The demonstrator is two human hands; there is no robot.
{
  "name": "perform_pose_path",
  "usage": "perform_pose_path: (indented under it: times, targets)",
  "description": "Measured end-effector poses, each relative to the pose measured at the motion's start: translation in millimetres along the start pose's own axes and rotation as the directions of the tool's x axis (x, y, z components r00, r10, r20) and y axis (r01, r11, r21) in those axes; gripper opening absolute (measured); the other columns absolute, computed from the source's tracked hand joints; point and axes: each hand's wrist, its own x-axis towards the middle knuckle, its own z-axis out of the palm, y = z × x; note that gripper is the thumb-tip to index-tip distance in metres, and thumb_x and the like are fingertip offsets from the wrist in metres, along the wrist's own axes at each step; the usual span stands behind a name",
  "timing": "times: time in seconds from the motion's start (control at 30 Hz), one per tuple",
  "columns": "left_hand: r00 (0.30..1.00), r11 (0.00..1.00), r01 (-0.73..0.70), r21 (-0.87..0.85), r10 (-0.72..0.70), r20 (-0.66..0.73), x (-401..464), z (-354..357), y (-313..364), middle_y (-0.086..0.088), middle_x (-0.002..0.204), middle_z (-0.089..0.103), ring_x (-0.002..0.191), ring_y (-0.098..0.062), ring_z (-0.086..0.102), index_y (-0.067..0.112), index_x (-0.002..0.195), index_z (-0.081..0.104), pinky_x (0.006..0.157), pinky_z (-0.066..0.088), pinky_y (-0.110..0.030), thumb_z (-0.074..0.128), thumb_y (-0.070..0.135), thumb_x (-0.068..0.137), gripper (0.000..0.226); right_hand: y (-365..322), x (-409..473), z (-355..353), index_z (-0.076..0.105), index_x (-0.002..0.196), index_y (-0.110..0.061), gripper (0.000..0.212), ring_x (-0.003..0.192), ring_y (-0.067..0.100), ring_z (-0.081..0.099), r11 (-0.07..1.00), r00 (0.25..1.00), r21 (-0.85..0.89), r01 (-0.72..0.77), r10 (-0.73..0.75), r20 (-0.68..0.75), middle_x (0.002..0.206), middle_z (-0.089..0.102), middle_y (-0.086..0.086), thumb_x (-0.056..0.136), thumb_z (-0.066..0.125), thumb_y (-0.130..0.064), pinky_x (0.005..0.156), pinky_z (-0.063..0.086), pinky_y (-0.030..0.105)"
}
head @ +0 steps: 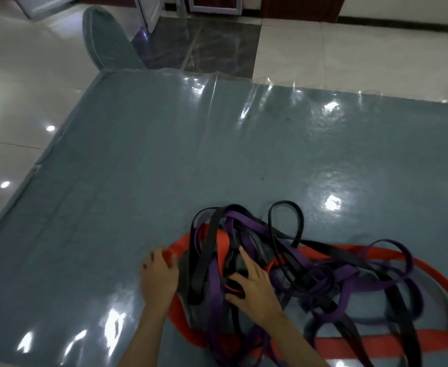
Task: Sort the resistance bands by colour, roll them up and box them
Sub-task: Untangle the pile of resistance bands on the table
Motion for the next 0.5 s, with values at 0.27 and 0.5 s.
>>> perform_pose_path:
  times: [0.27,0.5]
  targets:
    - [0.997,0.959,0.004,-0.284,-0.027,-0.077,-9.6,-29.2,-27.7,-0.003,0.094,0.075,0.092,-0.029,0.070,0.023,0.092,0.075,0.078,0.050,-0.036,0.073,0.028,0.094,0.005,-1.6,1.5,-17.1,0.069,0.117,-0.025,0.056,0.098,0.001,0.067,0.907,0.956,0.400,-0.132,0.222,-0.190,0.116,0.066,-0.020,0.094,0.051,-0.072,0.087,0.058,0.038]
    - [0.975,0.983,-0.027,-0.181,-0.014,-0.222,-37.4,-44.3,-70.2,0.001,0.097,0.075,0.088,-0.029,0.070,0.032,0.094,0.072,0.075,0.056,-0.039,0.072,0.013,0.089,0.019,8.8,-5.3,-65.5,0.069,0.132,-0.016,0.038,0.116,0.017,0.066,0.892,0.826,0.400,-0.211,0.381,-0.415,0.126,0.073,-0.001,0.098,0.069,-0.033,0.101,0.053,0.035]
